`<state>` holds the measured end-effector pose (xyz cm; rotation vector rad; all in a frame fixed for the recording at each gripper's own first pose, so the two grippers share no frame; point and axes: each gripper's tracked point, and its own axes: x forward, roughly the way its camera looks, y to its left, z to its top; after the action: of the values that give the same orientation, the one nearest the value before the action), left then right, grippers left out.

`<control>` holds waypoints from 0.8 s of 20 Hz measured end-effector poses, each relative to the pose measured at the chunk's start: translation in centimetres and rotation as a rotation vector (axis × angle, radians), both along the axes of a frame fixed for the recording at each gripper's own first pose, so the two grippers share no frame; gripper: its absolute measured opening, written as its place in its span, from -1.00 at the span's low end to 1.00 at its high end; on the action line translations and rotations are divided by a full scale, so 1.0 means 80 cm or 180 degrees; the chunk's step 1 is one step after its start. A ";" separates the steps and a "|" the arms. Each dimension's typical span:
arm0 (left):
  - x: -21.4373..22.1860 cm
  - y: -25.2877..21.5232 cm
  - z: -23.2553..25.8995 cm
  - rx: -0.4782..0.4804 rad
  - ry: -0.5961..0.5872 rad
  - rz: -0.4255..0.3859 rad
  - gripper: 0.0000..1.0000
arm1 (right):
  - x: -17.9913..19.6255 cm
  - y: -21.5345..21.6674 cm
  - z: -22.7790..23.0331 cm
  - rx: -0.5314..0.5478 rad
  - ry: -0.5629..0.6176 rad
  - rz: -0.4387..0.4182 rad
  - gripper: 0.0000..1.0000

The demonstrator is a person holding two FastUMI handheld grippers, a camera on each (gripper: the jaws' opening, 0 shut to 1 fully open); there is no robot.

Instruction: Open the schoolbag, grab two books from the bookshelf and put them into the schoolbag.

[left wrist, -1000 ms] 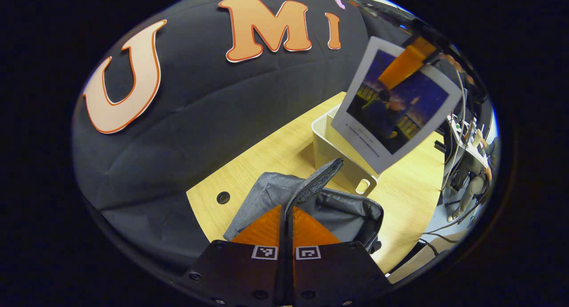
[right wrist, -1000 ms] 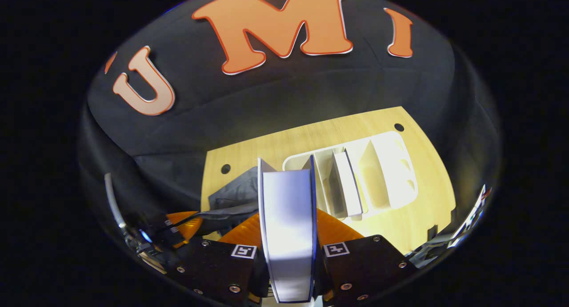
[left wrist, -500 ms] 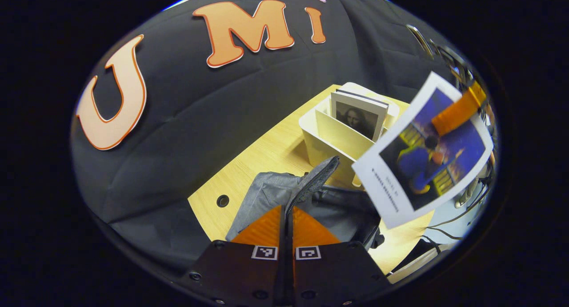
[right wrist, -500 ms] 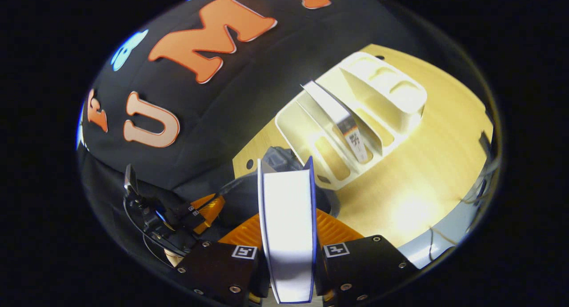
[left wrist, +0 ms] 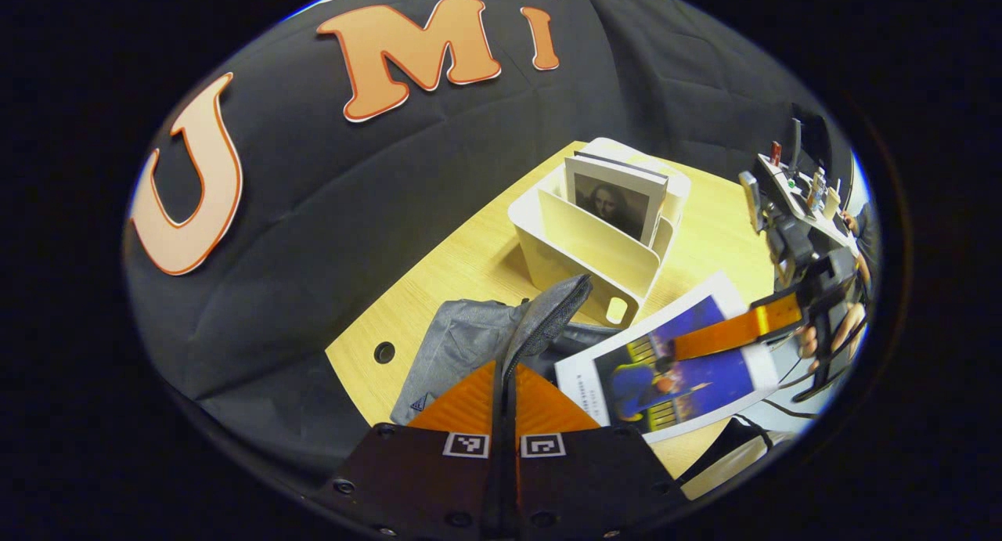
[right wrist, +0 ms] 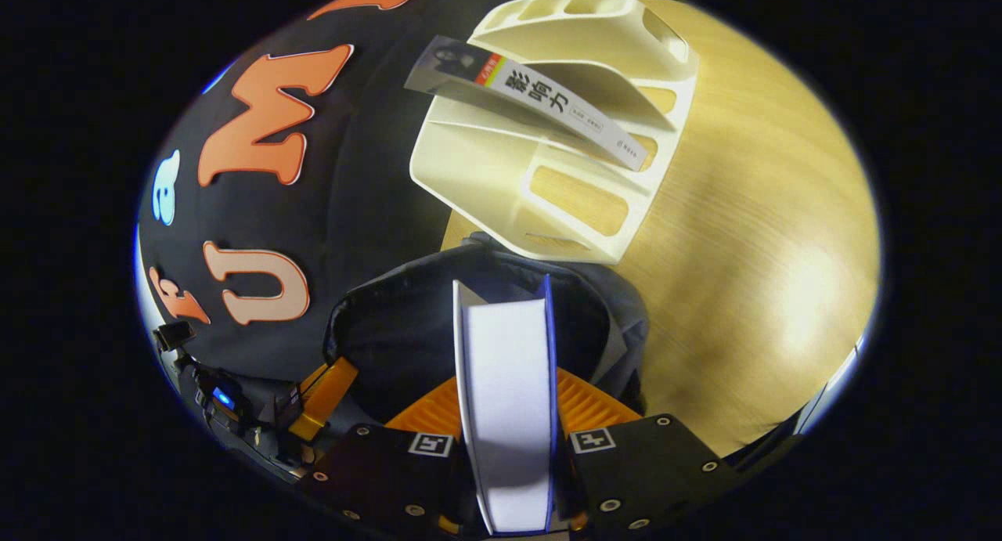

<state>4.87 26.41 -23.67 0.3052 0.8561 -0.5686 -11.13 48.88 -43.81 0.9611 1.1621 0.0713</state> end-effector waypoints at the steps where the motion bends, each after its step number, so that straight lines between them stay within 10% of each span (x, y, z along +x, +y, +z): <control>1: -0.001 0.000 0.004 0.0017 -0.0016 -0.0023 -0.99 | 0.007 0.011 -0.007 0.0053 -0.0008 -0.0073 -0.21; 10: 0.003 -0.001 0.019 0.0045 0.0020 -0.0091 -0.99 | 0.075 0.099 -0.059 0.0362 -0.0167 -0.0718 -0.15; 11: 0.001 0.000 0.017 0.0054 0.0022 -0.0105 -0.99 | 0.081 0.107 -0.066 0.0383 -0.0146 -0.0779 -0.37; 12: 0.002 -0.001 0.016 0.0062 0.0030 -0.0114 -0.99 | 0.083 0.110 -0.068 0.0399 -0.0102 -0.0821 -0.04; 14: 0.007 0.004 0.013 0.0093 0.0039 -0.0115 -0.99 | 0.087 0.119 -0.076 0.0381 -0.0037 -0.0847 -0.02; 15: 0.010 0.006 0.009 0.0102 0.0062 -0.0107 -0.99 | 0.084 0.120 -0.080 0.0345 -0.0003 -0.0830 0.40; 16: 0.011 0.007 0.006 0.0086 0.0091 -0.0098 -0.99 | 0.080 0.119 -0.081 0.0308 0.0020 -0.0808 0.25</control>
<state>5.78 26.97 -23.23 0.3358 0.8885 -0.5916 -4.74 58.41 -50.28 1.1884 1.0415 -0.0800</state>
